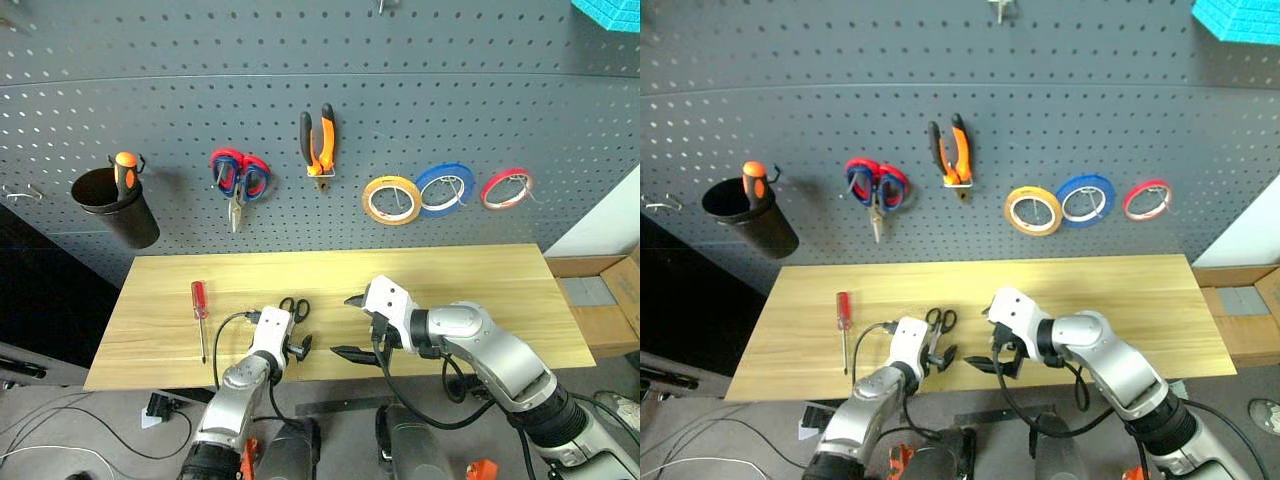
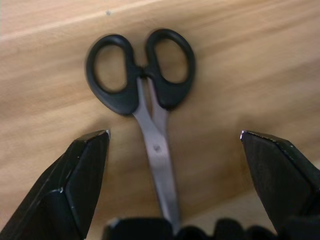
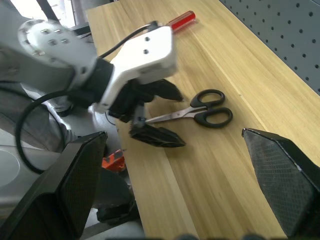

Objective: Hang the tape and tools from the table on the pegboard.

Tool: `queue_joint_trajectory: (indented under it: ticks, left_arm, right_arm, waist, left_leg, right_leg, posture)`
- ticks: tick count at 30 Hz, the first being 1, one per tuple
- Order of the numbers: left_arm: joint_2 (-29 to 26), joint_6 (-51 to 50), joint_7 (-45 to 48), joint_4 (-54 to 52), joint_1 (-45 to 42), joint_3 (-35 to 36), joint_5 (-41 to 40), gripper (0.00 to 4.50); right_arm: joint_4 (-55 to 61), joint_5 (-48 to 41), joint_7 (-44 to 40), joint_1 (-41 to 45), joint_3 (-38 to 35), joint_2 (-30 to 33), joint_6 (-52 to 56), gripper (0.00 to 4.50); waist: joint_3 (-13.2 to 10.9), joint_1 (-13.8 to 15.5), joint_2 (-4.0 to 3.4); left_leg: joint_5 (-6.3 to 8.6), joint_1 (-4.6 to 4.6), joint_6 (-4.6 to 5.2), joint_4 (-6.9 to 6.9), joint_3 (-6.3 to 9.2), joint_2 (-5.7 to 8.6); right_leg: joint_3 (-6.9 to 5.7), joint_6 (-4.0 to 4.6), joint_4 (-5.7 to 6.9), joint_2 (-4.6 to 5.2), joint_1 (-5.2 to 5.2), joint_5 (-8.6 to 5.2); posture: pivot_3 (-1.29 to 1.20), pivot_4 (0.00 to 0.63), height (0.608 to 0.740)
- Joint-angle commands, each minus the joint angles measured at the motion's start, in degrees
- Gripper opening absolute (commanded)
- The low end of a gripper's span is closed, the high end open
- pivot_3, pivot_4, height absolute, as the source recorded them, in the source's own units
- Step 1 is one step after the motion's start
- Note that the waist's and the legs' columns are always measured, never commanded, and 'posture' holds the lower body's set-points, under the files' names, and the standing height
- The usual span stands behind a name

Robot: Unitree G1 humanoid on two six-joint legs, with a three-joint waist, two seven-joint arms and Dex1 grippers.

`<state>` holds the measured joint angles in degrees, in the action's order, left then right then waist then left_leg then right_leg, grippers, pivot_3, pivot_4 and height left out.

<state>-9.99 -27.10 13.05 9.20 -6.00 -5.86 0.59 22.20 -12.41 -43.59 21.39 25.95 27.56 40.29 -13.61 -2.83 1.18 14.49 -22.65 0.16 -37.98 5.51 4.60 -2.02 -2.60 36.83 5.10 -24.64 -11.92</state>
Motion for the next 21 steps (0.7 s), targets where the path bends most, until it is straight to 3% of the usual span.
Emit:
queue_joint_trajectory:
  ticks: [1, 8, 11, 16, 21]
  left_arm:
    - [0.8, -6.9, -1.8, 2.2, 0.2, -0.3, 1.0, 4.50]
    - [0.8, -13.5, -1.6, -0.2, -0.7, -2.7, 1.9, 4.50]
    - [0.8, -15.0, -2.1, -1.3, -0.6, -3.1, 2.2, 3.98]
    - [0.7, -17.9, -2.6, -1.7, -0.8, -3.1, 2.2, 2.34]
    - [0.3, -18.1, -3.3, -1.4, -1.1, -2.2, 2.3, 1.14]
  right_arm:
    - [2.9, -1.4, -1.1, 0.5, -0.9, 0.3, 1.4, 4.48]
    - [1.7, 1.6, -1.0, -1.0, 1.7, 3.3, 2.6, 4.48]
    - [-0.8, 3.6, 1.4, -1.3, 1.6, 2.8, 2.7, 4.50]
    - [-5.0, 6.7, 4.3, -1.5, 1.4, 1.3, 0.9, 4.50]
    - [-5.6, 7.3, 3.7, -1.5, 1.1, 0.9, 0.1, 4.50]
  waist:
    - [0.0, 0.0, 0.00]
    - [0.0, 0.0, 0.00]
    - [0.0, 0.0, 0.00]
    - [0.0, 0.0, 0.00]
    - [0.0, 0.0, 0.00]
  left_leg:
    - [0.01, 0.11, 0.01, 0.01, 0.00, 0.00]
    - [0.05, 0.50, -0.02, 0.06, 0.05, -0.02]
    - [0.06, 0.52, -0.05, 0.07, 0.05, -0.04]
    - [0.09, 0.53, -0.08, 0.08, 0.04, -0.06]
    - [0.10, 0.56, -0.10, 0.10, 0.04, -0.08]
  right_leg:
    - [0.00, -0.01, -0.04, 0.00, 0.13, -0.01]
    - [-0.02, -0.09, -0.11, 0.03, 0.52, -0.06]
    - [-0.03, -0.12, -0.10, 0.03, 0.52, -0.08]
    - [0.00, -0.13, -0.11, 0.03, 0.53, -0.09]
    - [-0.01, -0.14, -0.12, 0.03, 0.54, -0.10]
  posture:
    - [-0.14, 0.234, 0.740]
    - [-0.14, 0.241, 0.740]
    - [-0.14, 0.243, 0.740]
    - [-0.14, 0.242, 0.740]
    - [-0.13, 0.237, 0.740]
